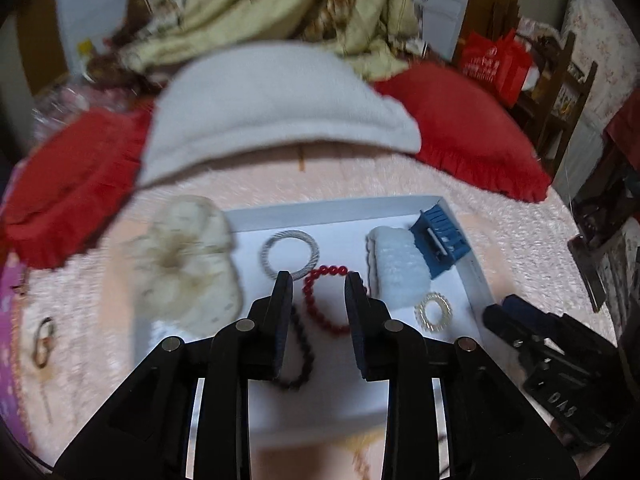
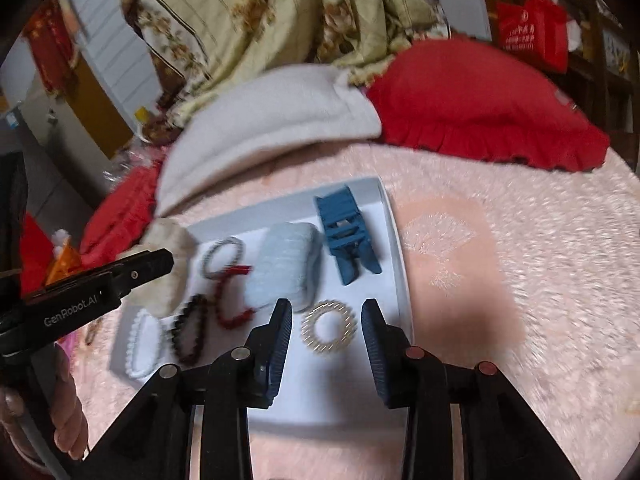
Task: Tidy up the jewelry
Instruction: 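Release the red bracelet in the tray while right tool releases the coil tie there, then grasp the green bead bracelet with left tool while right tool grasps black hair ties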
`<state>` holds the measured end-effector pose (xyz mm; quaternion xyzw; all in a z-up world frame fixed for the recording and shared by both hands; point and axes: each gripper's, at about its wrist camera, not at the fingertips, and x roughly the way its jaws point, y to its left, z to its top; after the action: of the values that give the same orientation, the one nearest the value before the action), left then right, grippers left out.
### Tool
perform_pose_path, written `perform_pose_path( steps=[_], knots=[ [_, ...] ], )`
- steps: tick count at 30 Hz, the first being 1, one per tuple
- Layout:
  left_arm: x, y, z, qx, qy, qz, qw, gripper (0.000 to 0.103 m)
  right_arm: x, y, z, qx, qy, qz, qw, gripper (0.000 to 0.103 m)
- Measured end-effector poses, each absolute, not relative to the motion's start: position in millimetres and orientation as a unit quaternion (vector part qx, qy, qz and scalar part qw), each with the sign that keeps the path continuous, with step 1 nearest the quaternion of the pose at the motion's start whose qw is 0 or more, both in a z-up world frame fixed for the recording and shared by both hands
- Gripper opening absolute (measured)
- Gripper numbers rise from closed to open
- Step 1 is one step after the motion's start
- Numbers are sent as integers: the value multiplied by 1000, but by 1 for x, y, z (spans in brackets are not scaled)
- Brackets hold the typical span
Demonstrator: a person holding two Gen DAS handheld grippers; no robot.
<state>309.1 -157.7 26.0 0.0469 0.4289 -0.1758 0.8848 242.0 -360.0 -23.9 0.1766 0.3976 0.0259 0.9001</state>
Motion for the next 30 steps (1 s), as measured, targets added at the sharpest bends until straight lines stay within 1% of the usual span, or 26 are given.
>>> perform_pose_path(
  steps=[3, 5, 7, 9, 12, 15, 18, 21, 30],
  knots=[
    [270, -134, 43, 54, 401, -166, 899, 26, 202, -353, -6, 168, 371, 31, 913, 34],
    [247, -116, 47, 56, 391, -155, 906, 28, 178, -348, -2, 158, 358, 28, 920, 35],
    [224, -93, 44, 53, 391, -138, 909, 38, 158, -346, -9, 152, 364, 28, 918, 35],
    [206, -72, 32, 41, 399, -119, 908, 38, 141, -345, -25, 158, 386, 27, 909, 35],
    [186, -47, -2, 10, 443, -108, 890, 38, 120, -346, -49, 173, 408, 18, 896, 35],
    [171, -39, -33, 2, 483, -100, 870, 38, 108, -351, -67, 195, 432, 12, 881, 35],
    [158, -45, -49, -6, 501, -114, 858, 38, 107, -352, -76, 207, 445, 15, 871, 35],
    [153, -59, -52, -2, 502, -132, 855, 38, 114, -347, -85, 202, 459, 19, 865, 35],
    [145, -117, -52, 58, 486, -203, 848, 38, 132, -325, -87, 180, 450, 46, 874, 35]
  ],
)
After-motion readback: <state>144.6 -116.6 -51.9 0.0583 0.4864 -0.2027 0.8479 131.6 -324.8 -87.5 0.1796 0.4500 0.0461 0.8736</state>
